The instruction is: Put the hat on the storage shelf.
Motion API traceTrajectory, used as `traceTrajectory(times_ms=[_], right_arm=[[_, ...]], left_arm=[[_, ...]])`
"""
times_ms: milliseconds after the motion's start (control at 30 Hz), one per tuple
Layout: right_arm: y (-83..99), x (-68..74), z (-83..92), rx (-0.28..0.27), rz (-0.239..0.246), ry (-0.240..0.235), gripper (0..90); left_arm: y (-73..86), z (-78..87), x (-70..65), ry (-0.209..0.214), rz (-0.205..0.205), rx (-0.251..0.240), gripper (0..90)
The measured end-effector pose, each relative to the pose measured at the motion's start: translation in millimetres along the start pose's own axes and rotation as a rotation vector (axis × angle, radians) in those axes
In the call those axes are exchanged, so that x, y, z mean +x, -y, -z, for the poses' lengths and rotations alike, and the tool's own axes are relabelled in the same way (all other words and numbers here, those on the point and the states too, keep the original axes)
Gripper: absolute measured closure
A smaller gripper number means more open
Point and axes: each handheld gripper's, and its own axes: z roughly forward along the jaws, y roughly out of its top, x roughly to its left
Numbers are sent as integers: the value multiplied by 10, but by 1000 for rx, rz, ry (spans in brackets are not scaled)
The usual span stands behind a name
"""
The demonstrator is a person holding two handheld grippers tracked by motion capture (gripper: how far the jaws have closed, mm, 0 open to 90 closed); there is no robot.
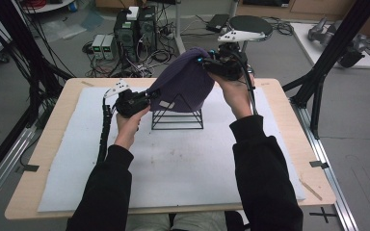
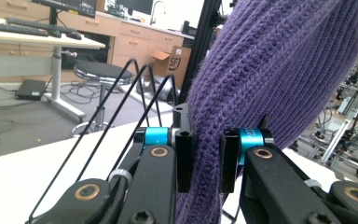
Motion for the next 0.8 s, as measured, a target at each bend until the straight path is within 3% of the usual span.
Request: traceTrajectory(times_ms=[100,267,400,567,800], right_arm=[[14,24,-48,32,22,10,718],[26,42,-92,58,25,10,718],[65,63,-173,122,34,4,716],[95,92,-265,166,32,17,715],[167,124,-415,257,11,41,713]], left_arm=[[72,-26,32,8,22,26,816],[157,-26,57,8,37,17,813],[297,5,120,10,81,26,812],[385,-20,160,-4,102,53,812],[543,-60,222,-38,171,97,809]])
